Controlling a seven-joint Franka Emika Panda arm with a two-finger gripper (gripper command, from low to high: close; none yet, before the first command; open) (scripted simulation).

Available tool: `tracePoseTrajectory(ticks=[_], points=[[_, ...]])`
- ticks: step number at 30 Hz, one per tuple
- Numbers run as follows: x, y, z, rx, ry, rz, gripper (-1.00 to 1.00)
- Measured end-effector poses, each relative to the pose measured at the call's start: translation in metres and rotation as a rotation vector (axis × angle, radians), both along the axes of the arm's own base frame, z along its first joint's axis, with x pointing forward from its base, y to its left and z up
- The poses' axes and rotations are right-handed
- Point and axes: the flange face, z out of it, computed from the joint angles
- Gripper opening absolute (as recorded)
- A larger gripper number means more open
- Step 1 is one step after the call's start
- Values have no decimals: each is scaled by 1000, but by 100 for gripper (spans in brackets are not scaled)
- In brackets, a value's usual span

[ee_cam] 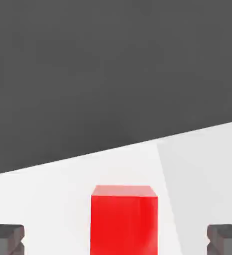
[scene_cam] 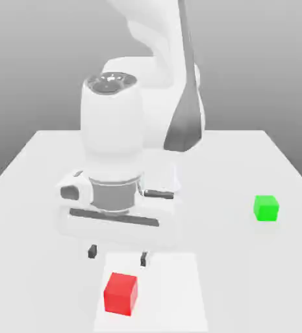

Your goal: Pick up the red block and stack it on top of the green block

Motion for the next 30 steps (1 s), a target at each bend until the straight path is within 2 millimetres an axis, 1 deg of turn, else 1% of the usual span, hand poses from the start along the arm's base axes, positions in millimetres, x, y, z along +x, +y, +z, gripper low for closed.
tracePoseTrajectory(ticks=[4, 5, 10, 11, 12, 14, 17, 18, 19, 20, 22, 24, 26, 28, 30], points=[[-2, 0, -49, 1, 8, -2, 0], [-3, 0, -56, 1, 9, -2, -100], [-3, 0, -56, 0, 8, -2, -100], [-3, 0, -59, 0, 8, -2, -100], [-3, 0, -54, 1, 8, -2, -100], [-2, 0, -36, 1, 9, -2, -100], [-2, 0, -2, 1, 9, 0, -100], [-4, 15, 4, 6, 8, 50, -100], [-6, 35, 10, 12, 6, 119, -100], [-9, 61, 14, 18, 5, 204, -100], [-23, 123, 21, 30, 3, 413, -100], [-44, 173, 26, 38, 2, 605, -100], [-70, 218, 31, 44, 1, 795, -100], [-98, 254, 36, 47, 1, 972, -100], [-127, 281, 39, 47, 0, 1139, -100]])
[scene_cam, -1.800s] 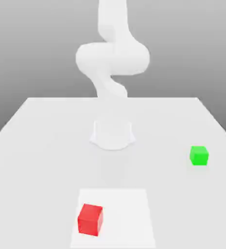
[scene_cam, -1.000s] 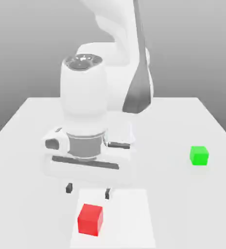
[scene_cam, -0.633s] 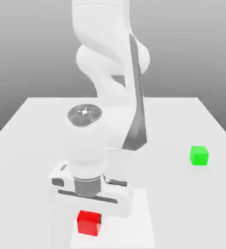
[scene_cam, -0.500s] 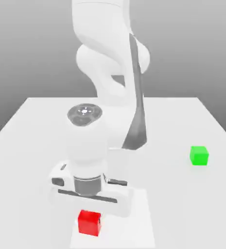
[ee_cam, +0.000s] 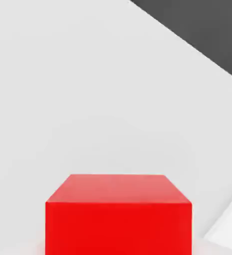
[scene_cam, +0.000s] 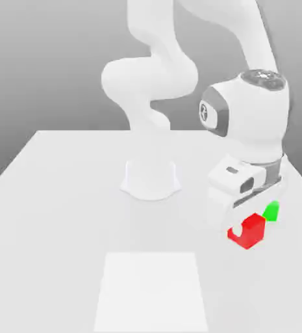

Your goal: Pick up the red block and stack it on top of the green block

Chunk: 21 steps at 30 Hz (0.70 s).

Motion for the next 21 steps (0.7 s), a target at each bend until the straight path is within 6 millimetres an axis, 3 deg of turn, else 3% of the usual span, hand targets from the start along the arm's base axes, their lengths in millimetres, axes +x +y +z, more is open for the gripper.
tracePoseTrajectory(ticks=[5, 9, 10, 21], points=[[-83, 55, 5, -8, -14, 428, -100], [-156, 80, 6, -28, -31, 777, -100], [-166, 81, 2, -41, -36, 827, -100], [-171, 81, -56, -68, -45, 871, -100]])
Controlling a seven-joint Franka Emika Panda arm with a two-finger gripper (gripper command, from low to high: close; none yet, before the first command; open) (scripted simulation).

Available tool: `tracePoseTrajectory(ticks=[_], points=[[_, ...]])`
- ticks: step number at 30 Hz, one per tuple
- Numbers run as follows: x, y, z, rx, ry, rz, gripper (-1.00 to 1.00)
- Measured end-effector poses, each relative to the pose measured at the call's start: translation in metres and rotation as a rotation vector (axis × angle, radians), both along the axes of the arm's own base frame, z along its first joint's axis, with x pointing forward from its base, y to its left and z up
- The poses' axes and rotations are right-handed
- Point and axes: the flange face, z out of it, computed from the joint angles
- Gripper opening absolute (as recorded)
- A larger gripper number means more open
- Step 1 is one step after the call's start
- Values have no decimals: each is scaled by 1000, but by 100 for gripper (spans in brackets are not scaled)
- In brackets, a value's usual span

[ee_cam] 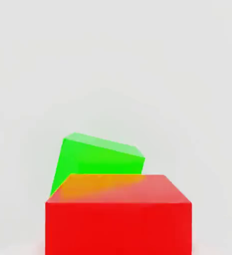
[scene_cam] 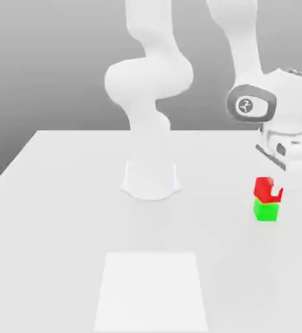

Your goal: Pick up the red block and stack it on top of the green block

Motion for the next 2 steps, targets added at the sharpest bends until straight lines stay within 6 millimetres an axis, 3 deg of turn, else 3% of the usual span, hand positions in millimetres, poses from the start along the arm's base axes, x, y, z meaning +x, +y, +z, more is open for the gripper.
tracePoseTrajectory(ticks=[1, 2], points=[[-2, 1, -4, 11, 9, 2, -100], [-3, 1, -6, 19, 15, 2, 100]])
